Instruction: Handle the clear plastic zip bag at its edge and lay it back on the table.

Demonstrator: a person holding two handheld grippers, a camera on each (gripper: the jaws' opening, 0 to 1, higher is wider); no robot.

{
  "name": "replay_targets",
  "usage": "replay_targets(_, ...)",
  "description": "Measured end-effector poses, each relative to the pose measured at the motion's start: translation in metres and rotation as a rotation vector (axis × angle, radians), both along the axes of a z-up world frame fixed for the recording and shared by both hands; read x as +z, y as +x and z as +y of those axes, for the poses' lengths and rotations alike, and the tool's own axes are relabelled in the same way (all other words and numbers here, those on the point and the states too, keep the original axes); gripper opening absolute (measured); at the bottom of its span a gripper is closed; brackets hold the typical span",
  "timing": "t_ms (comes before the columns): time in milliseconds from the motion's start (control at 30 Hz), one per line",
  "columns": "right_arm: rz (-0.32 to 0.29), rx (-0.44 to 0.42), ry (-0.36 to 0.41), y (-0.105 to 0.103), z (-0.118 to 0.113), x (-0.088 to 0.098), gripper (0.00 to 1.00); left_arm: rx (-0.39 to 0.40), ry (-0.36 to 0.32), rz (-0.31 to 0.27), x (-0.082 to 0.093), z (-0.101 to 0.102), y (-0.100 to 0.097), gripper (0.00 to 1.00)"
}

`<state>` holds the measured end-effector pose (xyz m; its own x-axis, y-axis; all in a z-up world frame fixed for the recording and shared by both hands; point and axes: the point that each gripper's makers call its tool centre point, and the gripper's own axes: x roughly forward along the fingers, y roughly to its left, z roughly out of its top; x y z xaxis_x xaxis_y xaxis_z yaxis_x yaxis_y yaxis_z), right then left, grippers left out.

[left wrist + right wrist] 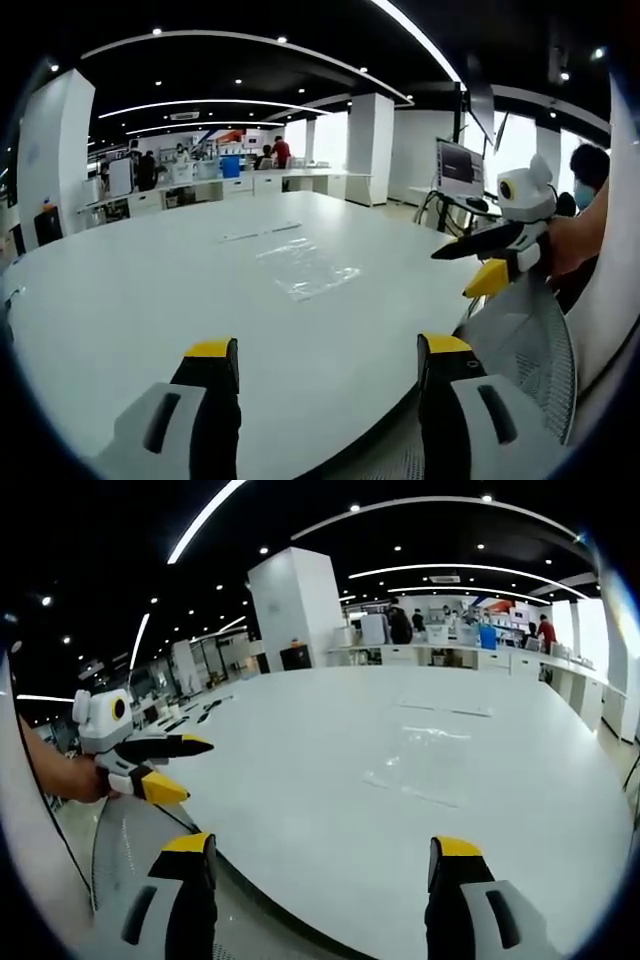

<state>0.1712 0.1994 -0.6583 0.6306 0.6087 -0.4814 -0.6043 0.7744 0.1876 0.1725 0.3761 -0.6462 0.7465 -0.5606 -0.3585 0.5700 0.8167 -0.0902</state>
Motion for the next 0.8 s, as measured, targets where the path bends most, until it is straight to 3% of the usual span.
replay_targets(800, -0.009, 0.004, -0.009, -0.0018, 0.0020, 0.0016, 0.85, -0.001, 0.005, 0.006, 0.0009, -0.0015, -0.0007, 0.71)
